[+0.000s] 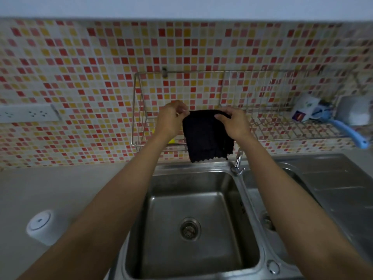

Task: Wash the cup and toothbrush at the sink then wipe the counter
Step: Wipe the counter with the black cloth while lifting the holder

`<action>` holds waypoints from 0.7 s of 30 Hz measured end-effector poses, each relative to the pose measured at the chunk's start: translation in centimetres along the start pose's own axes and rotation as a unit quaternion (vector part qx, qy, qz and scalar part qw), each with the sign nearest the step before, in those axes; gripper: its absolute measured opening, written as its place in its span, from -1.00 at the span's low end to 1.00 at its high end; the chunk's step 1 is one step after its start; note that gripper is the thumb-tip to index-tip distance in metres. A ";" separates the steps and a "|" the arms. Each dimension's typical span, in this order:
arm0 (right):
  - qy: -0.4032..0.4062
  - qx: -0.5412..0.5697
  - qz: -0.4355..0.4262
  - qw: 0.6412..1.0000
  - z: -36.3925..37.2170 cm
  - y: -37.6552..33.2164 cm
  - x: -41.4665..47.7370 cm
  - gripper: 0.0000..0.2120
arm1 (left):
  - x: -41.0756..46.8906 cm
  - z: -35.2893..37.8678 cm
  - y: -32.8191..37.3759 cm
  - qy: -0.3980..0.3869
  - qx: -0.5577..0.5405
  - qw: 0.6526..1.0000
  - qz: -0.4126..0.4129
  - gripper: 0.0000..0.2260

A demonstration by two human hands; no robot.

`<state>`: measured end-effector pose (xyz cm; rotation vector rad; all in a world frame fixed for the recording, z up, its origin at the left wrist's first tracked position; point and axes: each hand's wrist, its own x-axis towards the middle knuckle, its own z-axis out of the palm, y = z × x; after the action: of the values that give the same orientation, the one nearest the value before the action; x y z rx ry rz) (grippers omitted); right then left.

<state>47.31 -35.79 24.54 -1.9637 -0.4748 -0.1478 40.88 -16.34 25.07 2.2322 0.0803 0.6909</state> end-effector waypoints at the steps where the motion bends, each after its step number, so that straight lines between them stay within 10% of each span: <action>1: -0.006 0.005 0.004 1.000 0.2 0.4 0.9 -0.85 | 0.7 0.2 -0.2 0.003 -0.020 1.000 -0.009 -0.92; 11: -0.116 -0.132 0.072 0.982 2.5 2.9 6.6 -0.70 | 5.1 3.8 -4.6 -0.062 0.067 0.992 -0.092 -0.98; 17: -0.177 -0.262 -0.014 0.948 3.3 3.3 4.8 -0.41 | 3.5 4.6 -3.9 -0.208 0.265 0.941 -0.031 -0.60; 21: -0.333 -0.333 0.060 0.880 4.3 3.6 3.7 -0.35 | 1.9 4.0 -3.6 -0.224 0.321 0.920 -0.028 -0.57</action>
<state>51.67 -32.29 20.76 -2.7105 -0.8182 0.5369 45.07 -16.00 21.16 2.9514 0.1583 0.0967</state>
